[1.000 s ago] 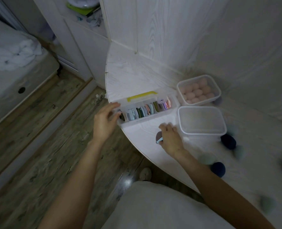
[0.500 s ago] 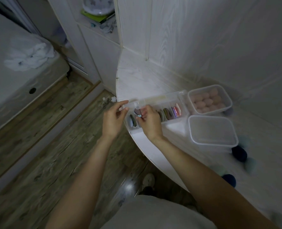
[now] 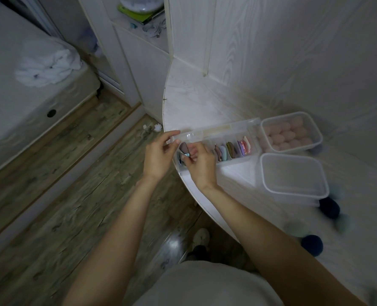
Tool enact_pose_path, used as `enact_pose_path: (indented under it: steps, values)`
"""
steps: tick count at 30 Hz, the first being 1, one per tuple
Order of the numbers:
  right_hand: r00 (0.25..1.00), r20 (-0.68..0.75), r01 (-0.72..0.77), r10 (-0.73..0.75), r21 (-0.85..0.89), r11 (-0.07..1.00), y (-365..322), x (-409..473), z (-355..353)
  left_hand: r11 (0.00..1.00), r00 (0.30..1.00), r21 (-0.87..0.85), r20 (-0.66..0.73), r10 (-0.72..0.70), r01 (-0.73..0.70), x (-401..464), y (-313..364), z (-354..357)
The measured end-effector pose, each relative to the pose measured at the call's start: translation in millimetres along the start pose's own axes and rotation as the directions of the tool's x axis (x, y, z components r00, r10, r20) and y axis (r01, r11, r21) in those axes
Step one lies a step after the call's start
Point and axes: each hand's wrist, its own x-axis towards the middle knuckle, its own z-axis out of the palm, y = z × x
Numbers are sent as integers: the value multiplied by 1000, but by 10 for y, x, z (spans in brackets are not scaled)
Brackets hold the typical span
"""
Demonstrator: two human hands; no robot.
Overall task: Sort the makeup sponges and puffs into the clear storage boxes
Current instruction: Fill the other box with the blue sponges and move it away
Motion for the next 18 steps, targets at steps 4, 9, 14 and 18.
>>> enact_pose_path:
  steps: [4, 9, 14, 18]
  values:
    - [999, 43, -19, 21, -47, 999, -49, 44, 53, 1000, 1000, 12, 4, 1, -1, -16, 5, -1]
    - [1000, -4, 13, -13, -50, 999, 30, 5, -6, 1000, 1000, 18, 7, -2, 2, -18, 9, -6]
    - [1000, -7, -20, 20, 91, 996, 85, -43, -43, 1000, 1000, 2, 2, -18, 18, -15, 11, 6]
    - [1000, 3, -30, 30, 102, 994, 58, -59, -12, 1000, 1000, -9, -1, -28, 28, -9, 22, 5]
